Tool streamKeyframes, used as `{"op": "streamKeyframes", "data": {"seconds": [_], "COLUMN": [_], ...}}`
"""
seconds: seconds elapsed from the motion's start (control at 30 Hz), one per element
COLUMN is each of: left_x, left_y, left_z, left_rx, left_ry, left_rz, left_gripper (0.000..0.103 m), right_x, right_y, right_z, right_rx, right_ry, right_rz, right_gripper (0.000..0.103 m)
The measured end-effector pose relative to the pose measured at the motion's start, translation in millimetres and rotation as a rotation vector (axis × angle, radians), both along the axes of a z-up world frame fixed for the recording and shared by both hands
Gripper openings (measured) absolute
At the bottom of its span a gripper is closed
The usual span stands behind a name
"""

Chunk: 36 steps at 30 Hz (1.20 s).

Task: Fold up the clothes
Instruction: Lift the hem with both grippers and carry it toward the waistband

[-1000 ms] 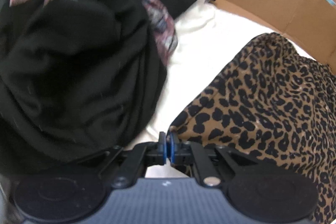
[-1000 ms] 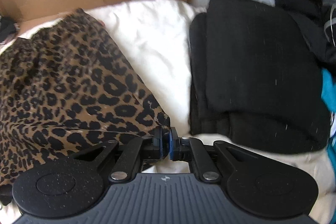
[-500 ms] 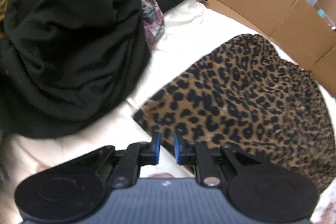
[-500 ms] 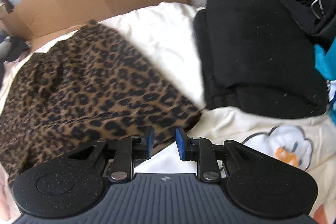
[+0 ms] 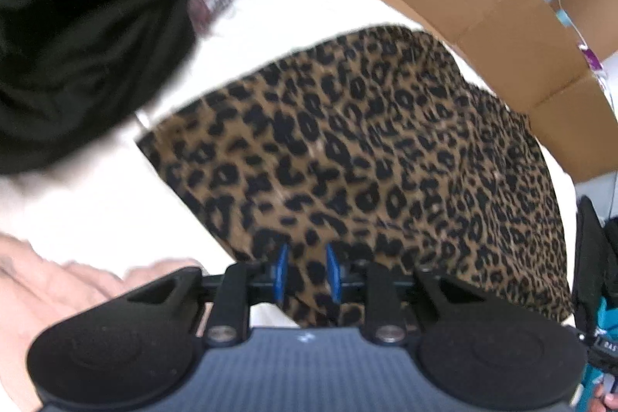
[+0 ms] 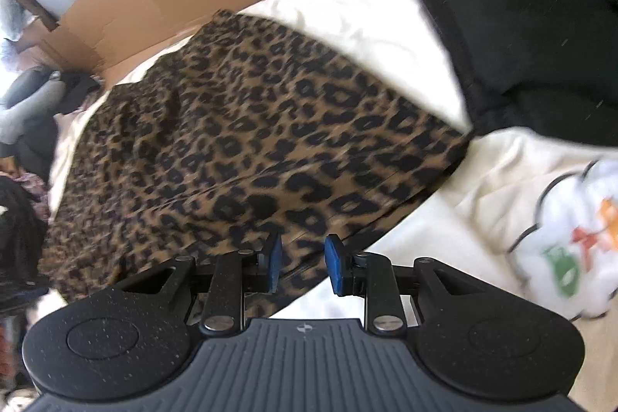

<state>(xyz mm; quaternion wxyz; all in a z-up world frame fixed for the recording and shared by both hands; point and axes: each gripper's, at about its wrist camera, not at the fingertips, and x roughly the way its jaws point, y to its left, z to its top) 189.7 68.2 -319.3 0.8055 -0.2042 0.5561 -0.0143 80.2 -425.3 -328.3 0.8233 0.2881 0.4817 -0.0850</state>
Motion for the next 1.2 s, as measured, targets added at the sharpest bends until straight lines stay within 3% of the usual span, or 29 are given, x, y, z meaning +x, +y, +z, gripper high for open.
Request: {"op": "streamKeyframes", "data": {"seconds": [0.13, 0.2, 0.37, 0.43, 0.5, 0.6, 0.77, 1.0, 1.2], "left_x": [-6, -8, -13, -14, -15, -18, -23, -38, -42], "left_y": [-9, -13, -22, -25, -28, -31, -44, -69, -91], "left_z": [-12, -17, -24, -23, -21, -14, -8, -4, -12], "left_rx": [-0.024, -0.034, -0.086, -0.095, -0.095, -0.107, -0.136, -0.236, -0.291], "left_ry": [0.046, 0.066, 0.092, 0.084, 0.074, 0.042, 0.023, 0.016, 0.051], "left_rz": [-0.006, -0.009, -0.03, -0.048, -0.06, -0.075, -0.175, -0.336, -0.415], "left_gripper": [0.028, 0.032, 0.033, 0.033, 0.033, 0.033, 0.033, 0.033, 0.038], "right_x": [0, 0, 0, 0, 2, 5, 9, 6, 7], "right_y": [12, 18, 34, 45, 57, 71, 95, 131, 151], "right_z": [-8, -13, -24, -21, -20, -20, -18, -17, -21], "right_rx": [0.062, 0.099, 0.194, 0.197, 0.183, 0.178, 0.186, 0.203, 0.196], "right_ry": [-0.006, -0.002, 0.008, -0.007, -0.014, -0.007, -0.016, -0.026, -0.032], "right_rz": [0.012, 0.007, 0.026, 0.082, 0.134, 0.177, 0.277, 0.407, 0.469], "right_gripper": [0.027, 0.032, 0.036, 0.036, 0.044, 0.044, 0.044, 0.044, 0.044]}}
